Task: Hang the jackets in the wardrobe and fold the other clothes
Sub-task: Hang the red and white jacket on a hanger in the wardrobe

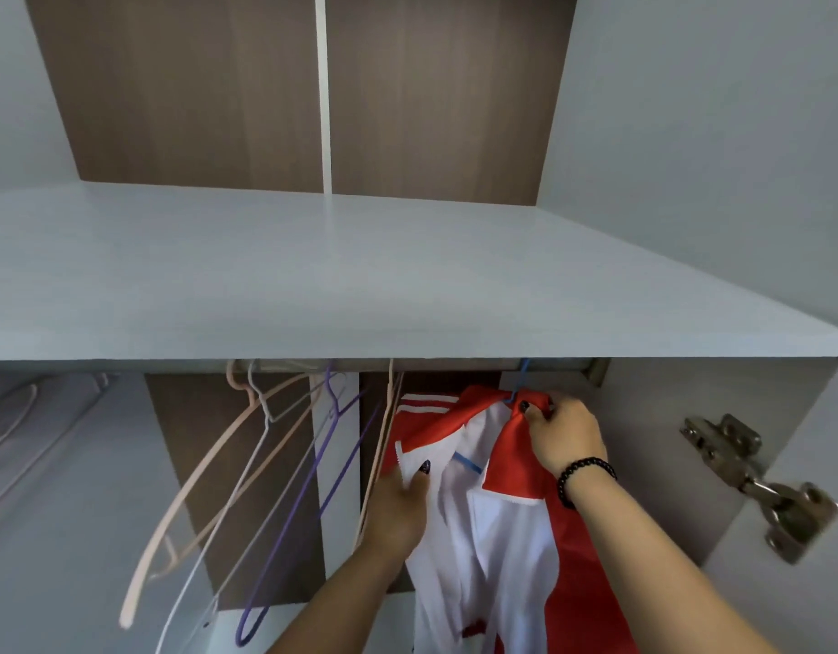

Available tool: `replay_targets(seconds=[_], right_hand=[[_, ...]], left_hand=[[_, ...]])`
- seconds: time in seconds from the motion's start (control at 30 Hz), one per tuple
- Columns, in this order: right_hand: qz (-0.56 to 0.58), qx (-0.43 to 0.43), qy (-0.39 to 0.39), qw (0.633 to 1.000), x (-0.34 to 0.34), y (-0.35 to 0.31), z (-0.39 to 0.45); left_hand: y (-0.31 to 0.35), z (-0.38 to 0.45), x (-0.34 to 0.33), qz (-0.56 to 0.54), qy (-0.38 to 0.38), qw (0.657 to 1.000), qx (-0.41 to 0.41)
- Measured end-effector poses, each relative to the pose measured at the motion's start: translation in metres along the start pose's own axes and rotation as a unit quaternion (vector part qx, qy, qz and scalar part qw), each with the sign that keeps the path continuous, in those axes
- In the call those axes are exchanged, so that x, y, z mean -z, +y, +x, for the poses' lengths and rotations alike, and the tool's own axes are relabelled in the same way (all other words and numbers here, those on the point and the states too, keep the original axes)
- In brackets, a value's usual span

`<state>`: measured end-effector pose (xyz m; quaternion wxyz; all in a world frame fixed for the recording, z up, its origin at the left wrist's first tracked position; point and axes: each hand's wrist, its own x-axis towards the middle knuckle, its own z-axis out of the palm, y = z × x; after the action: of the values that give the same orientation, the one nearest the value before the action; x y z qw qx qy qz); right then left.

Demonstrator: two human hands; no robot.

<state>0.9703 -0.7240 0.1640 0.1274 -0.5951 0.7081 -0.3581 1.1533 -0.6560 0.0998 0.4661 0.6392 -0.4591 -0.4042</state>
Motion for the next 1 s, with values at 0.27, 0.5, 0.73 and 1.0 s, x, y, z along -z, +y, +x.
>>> replay_targets(seconds=[0.27, 0.5, 0.73, 1.0], right_hand=[[-0.021, 0.003, 0.012, 1.0, -0.021, 0.016, -0.012], [-0.252, 0.042, 0.043, 0.966, -0.037, 0.008, -0.026], [-0.244, 0.056, 0.136, 0.959, -0.044, 0.001, -0.063], [-0.094, 0.043, 0.233, 0.967, -0.054, -0.003, -0.124]], left_hand=[[-0.022, -0.013, -0.011, 0.007, 0.006, 0.999, 0.039], [-0.029, -0.039, -0.006, -0.09, 0.004, 0.995, 0.037], [-0.024, -0.062, 0.013, 0.131, -0.028, 0.989, 0.058], [-0.042, -0.084, 0.062, 0.113, -0.05, 0.992, -0.018]])
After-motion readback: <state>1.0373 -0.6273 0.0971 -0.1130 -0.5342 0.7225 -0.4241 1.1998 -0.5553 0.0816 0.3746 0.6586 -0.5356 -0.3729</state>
